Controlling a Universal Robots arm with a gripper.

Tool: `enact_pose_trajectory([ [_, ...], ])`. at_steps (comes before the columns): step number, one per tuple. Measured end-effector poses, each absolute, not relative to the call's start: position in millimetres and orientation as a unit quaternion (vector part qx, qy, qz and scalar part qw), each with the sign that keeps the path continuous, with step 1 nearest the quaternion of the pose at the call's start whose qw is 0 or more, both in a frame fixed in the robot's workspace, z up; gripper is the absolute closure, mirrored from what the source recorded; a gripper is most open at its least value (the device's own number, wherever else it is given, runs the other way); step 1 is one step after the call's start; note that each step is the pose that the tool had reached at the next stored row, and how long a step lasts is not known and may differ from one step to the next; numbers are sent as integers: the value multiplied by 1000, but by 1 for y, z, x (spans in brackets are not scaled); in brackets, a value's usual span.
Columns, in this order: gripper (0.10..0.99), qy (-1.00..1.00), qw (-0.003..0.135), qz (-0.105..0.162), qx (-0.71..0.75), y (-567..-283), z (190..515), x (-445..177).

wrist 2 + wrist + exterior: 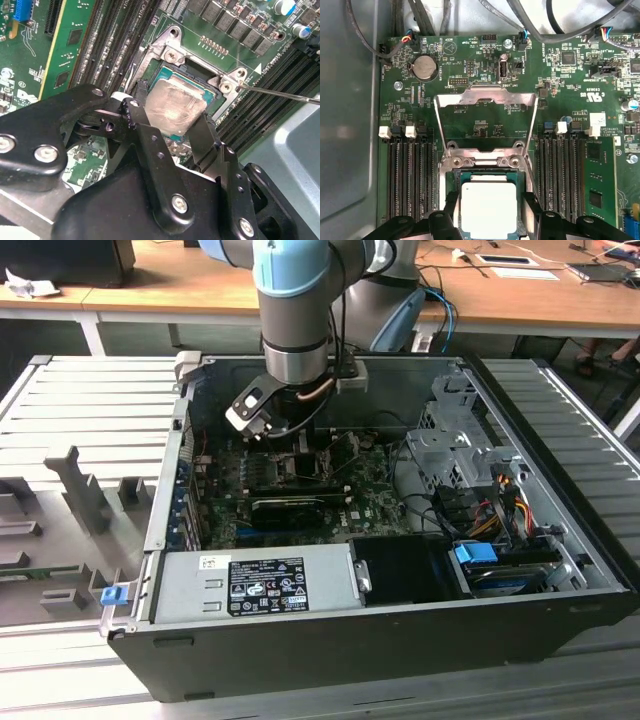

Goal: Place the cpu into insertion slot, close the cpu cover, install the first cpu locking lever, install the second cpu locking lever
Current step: 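Place the cpu into insertion slot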

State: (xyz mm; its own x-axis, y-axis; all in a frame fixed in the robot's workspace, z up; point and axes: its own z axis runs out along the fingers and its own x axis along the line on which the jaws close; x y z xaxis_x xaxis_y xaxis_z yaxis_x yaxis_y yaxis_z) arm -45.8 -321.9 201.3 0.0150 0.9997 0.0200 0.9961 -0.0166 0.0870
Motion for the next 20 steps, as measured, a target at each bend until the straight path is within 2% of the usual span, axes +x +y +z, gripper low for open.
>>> enact_pose_trajectory([
  [7,482,700,14,48,712,-321,202,-45],
  [12,482,700,15,47,712,-321,217,-45],
  [14,627,700,15,46,712,-322,217,-45],
  [20,980,700,16,45,712,-324,220,-45],
])
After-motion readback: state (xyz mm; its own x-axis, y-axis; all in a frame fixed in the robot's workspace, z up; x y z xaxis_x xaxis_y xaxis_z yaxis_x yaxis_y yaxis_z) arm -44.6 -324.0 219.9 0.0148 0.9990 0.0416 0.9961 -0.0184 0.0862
